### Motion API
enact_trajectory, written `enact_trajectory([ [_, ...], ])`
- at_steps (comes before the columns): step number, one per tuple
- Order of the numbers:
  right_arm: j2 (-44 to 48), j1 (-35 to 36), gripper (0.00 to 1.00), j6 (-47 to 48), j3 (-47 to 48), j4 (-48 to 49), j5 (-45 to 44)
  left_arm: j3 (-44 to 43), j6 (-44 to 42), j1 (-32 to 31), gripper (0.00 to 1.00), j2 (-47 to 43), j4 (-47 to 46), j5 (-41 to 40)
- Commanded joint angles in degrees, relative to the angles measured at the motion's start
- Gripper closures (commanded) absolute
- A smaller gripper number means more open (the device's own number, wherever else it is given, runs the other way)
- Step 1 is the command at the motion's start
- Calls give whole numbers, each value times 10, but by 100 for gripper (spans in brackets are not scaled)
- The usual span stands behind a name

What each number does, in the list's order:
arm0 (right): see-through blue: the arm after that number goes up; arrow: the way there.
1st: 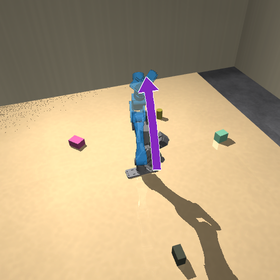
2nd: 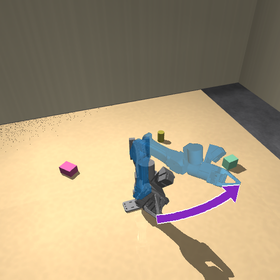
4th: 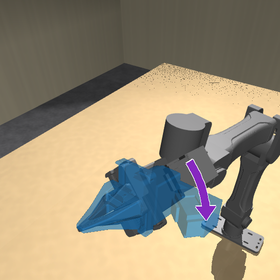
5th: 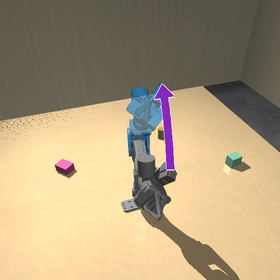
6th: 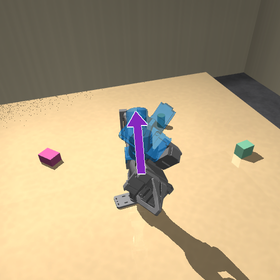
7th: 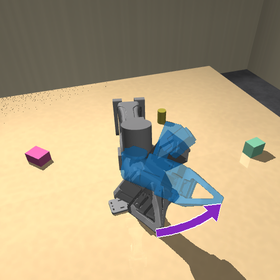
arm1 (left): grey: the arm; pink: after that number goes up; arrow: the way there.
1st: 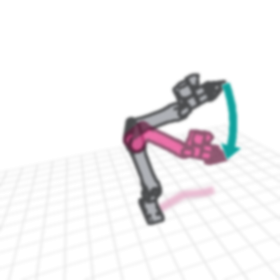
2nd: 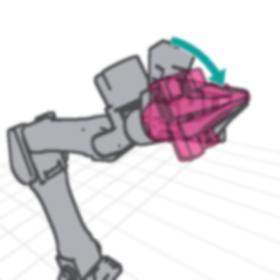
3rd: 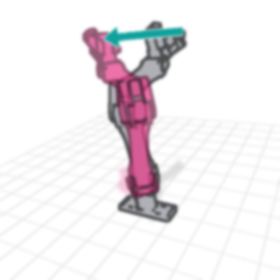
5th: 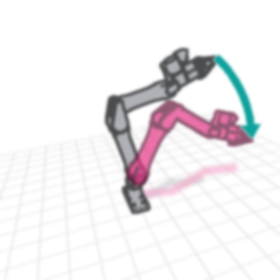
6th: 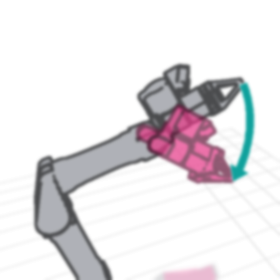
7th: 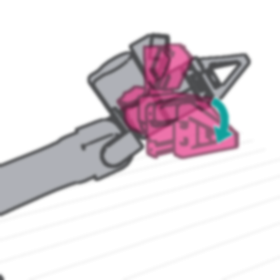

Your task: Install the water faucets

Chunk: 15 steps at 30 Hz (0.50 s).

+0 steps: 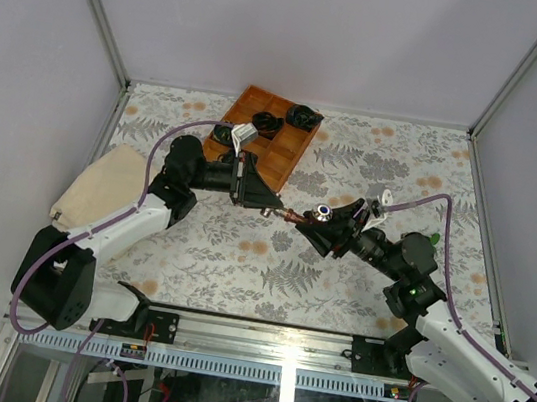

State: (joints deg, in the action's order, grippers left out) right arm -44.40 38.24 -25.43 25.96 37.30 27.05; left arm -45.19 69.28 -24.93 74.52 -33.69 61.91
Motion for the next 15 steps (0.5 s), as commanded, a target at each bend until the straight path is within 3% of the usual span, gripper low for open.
enact_trajectory([
  [1, -5, 3, 100, -18, 4, 80, 8, -7, 19, -5, 100, -14, -44, -9],
  [15, -19, 3, 100, -64, -31, 155, -27, 10, 65, -17, 100, -15, -106, -28],
])
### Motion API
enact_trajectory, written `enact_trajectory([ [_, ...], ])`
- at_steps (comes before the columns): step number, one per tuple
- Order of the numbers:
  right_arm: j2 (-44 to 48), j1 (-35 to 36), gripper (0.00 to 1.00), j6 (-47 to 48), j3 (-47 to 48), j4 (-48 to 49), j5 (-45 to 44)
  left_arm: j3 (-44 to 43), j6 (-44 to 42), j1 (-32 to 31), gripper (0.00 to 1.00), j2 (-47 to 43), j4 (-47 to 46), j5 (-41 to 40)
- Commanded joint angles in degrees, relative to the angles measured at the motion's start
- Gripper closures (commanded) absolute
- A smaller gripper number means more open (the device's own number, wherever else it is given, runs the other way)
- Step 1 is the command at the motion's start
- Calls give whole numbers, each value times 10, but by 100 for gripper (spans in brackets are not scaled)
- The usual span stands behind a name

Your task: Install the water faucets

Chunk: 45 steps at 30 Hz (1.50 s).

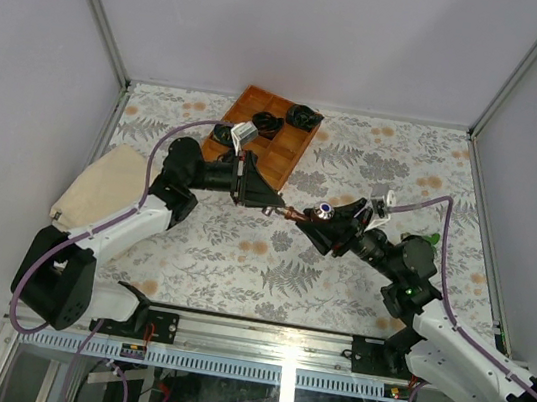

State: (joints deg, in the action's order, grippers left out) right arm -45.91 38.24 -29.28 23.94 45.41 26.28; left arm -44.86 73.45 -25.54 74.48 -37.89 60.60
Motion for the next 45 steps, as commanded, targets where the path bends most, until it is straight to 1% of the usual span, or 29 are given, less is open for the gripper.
enact_trajectory([
  [1, -3, 3, 100, -31, -16, 84, -27, 8, 25, -11, 100, -14, -66, -18],
  [8, -4, 6, 100, -44, -28, 100, -32, 25, 51, -14, 100, -19, -98, -48],
  [12, -7, 6, 100, -64, -25, 96, -25, 31, 49, -14, 100, -20, -109, -61],
  [19, -35, 6, 100, -157, 2, 73, -29, 12, -16, -23, 100, -16, -111, -30],
  [21, -46, 6, 100, -189, 3, 90, -26, 9, -41, -24, 100, -20, -108, -24],
  [25, -67, 6, 100, -260, -5, 141, -29, 12, -86, -24, 100, -34, -103, -37],
  [29, -83, 6, 100, -339, -28, 206, -39, 18, -122, -24, 100, -51, -89, -71],
  [34, -86, 6, 100, -371, -56, 248, -64, 34, -117, -27, 100, -66, -93, -141],
  [38, -81, 6, 100, -368, -58, 234, -63, 42, -126, -44, 100, -75, -97, -178],
  [41, -80, 5, 100, -387, -63, 250, -69, 37, -155, -58, 100, -73, -83, -174],
  [45, -76, 6, 100, -410, -60, 256, -73, 22, -184, -63, 100, -64, -81, -124],
])
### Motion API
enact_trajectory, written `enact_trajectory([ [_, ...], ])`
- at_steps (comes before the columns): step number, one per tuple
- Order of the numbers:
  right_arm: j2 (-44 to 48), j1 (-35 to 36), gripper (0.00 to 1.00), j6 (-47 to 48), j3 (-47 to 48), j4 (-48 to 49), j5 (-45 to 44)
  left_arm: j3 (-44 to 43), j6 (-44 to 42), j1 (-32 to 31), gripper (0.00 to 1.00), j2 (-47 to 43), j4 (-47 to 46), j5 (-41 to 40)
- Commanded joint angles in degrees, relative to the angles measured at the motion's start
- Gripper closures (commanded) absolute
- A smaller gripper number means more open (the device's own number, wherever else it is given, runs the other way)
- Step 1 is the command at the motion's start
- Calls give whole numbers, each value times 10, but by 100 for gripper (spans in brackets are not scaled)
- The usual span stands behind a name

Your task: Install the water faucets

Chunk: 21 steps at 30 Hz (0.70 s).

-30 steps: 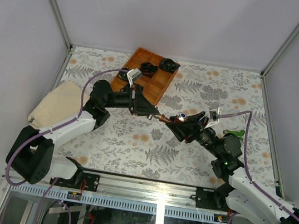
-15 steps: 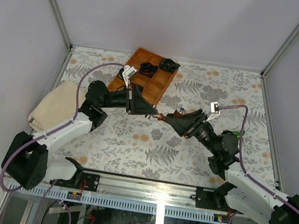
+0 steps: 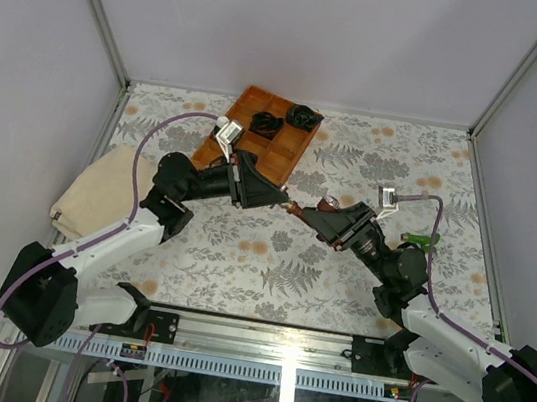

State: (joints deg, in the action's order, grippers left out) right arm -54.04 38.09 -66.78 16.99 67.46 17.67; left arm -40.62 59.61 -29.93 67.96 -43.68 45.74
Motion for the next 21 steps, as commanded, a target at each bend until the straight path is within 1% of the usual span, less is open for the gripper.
enact_trajectory([
  [1, 6, 7, 100, -42, 9, 39, 10, -26, -55, -19, 100, 2, -13, 33],
  [3, 5, 7, 100, -60, 3, 47, -6, -28, -72, -20, 100, -5, 6, 25],
  [5, 0, 8, 100, -83, -12, 63, -24, -20, -80, -22, 100, -13, 1, 10],
  [9, -24, 8, 100, -153, -37, 117, -55, 0, -91, -33, 100, -24, -23, -27],
  [13, -53, 7, 100, -236, -60, 177, -86, 11, -115, -48, 100, -23, -54, -47],
  [17, -88, 7, 100, -294, -66, 221, -93, 22, -130, -59, 100, -25, -75, -66],
  [21, -129, 7, 100, -333, -56, 268, -70, 29, -141, -63, 100, -19, -106, -38],
])
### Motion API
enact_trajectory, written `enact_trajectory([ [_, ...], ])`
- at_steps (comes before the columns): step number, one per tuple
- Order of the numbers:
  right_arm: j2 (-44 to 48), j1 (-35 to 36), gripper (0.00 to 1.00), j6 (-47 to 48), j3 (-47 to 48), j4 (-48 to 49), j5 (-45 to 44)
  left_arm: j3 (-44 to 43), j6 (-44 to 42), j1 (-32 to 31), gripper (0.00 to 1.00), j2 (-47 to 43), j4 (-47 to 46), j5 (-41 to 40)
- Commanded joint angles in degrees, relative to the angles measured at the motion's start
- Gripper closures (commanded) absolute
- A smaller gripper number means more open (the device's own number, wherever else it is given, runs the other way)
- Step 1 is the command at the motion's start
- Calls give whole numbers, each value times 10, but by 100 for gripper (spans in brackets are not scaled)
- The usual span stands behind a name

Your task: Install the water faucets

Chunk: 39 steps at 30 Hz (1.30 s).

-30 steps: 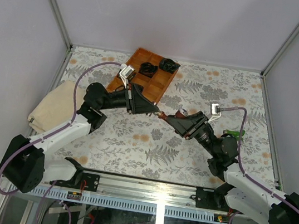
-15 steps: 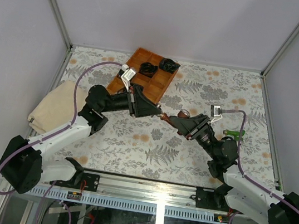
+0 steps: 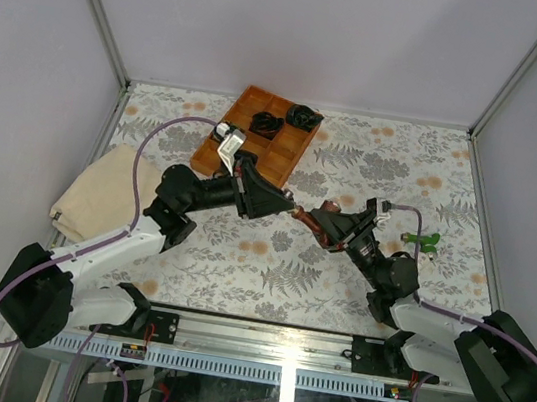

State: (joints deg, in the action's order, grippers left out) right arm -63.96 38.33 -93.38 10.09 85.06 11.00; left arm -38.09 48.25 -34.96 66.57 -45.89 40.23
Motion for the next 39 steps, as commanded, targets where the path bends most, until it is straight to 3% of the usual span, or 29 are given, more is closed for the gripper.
enact_trajectory([
  [1, -40, 5, 100, -80, 12, 105, 0, 4, -33, -13, 100, -5, -83, 21],
  [10, -67, 5, 100, -177, 17, 110, 27, 24, -141, -15, 100, 3, -144, 114],
  [16, -81, 5, 100, -219, 20, 120, 45, 50, -161, -16, 98, 15, -251, 135],
  [23, -84, 5, 100, -273, 21, 109, 67, 53, -239, -21, 97, 19, -273, 161],
  [27, -96, 5, 100, -325, 27, 121, 79, 37, -341, -28, 96, 9, -195, 190],
  [33, -90, 5, 100, -357, 38, 121, 86, -3, -501, -36, 91, -21, 8, 187],
  [36, -85, 4, 100, -355, 39, 121, 84, -9, -527, -38, 87, -37, 46, 161],
  [39, -76, 5, 100, -348, 37, 121, 72, -2, -519, -39, 76, -52, 47, 133],
])
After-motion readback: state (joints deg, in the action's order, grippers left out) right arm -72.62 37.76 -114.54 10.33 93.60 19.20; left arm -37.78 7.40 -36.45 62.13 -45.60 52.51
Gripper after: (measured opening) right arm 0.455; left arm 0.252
